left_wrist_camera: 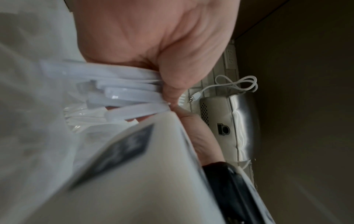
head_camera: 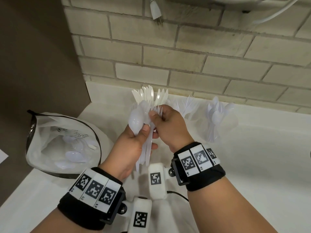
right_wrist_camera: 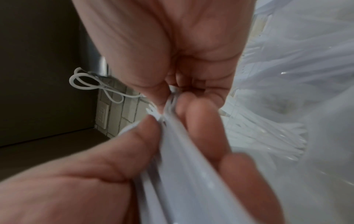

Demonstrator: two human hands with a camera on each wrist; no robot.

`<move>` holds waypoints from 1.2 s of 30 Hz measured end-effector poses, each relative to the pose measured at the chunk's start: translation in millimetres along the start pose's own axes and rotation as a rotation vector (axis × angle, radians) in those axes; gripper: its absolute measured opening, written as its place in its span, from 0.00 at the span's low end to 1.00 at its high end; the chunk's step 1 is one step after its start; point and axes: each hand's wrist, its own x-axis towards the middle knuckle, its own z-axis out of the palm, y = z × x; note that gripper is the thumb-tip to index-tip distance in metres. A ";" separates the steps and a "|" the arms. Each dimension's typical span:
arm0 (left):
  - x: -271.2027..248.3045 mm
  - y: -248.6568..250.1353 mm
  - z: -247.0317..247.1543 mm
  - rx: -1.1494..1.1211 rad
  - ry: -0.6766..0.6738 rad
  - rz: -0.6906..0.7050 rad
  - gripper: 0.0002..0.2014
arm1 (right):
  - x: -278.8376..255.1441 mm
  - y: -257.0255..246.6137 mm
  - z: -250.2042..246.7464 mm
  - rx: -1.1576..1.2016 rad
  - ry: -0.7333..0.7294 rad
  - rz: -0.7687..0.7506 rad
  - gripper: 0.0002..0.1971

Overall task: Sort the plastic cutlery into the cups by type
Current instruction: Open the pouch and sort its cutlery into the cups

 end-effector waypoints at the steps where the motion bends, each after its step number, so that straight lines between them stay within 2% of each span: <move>1: -0.6 0.8 0.1 -0.021 0.002 -0.019 0.10 | -0.2 0.4 -0.6 0.010 0.002 0.005 0.08; 7: -0.3 1.9 -3.0 -0.017 -0.032 -0.063 0.11 | -4.1 -1.1 0.2 0.100 -0.042 0.047 0.11; 9: -0.4 1.9 -2.6 0.003 -0.040 -0.063 0.12 | -5.3 -1.9 0.8 0.099 -0.044 0.054 0.09; 13: 1.3 -2.0 -7.1 0.055 -0.017 -0.082 0.17 | -2.1 0.1 0.1 0.079 0.092 0.073 0.10; 16: 3.5 -5.1 -12.1 0.197 0.024 -0.061 0.13 | -1.3 -7.4 -7.4 0.323 0.226 0.084 0.06; 18: 3.7 -7.1 -14.3 0.357 0.042 -0.016 0.09 | -0.7 -14.6 -14.8 0.420 0.245 0.023 0.05; 20: 3.6 -7.5 -15.8 0.628 0.067 0.059 0.08 | 0.3 -18.3 -18.4 0.334 0.204 -0.021 0.05; 22: 3.2 -6.7 -15.4 0.769 0.099 0.108 0.09 | 1.3 -16.6 -15.6 0.177 0.150 -0.024 0.03; 24: 2.7 -6.9 -12.8 0.825 0.095 0.123 0.10 | 1.1 -12.5 -11.4 0.079 0.100 0.001 0.10; 26: 2.0 -9.5 -12.0 0.892 0.091 0.149 0.10 | -1.2 -10.8 -7.2 0.075 0.065 0.041 0.20; 28: 2.9 -13.5 -13.6 0.973 0.108 0.185 0.11 | -2.8 -9.8 -3.4 0.071 0.036 0.059 0.25; 33: -2.5 -13.4 -12.7 1.155 0.143 0.185 0.16 | 0.5 -11.3 3.4 -0.131 0.067 -0.015 0.15; 36: -3.5 -12.5 -11.2 1.191 0.170 0.216 0.14 | 1.4 -11.9 4.7 -0.110 0.100 -0.016 0.16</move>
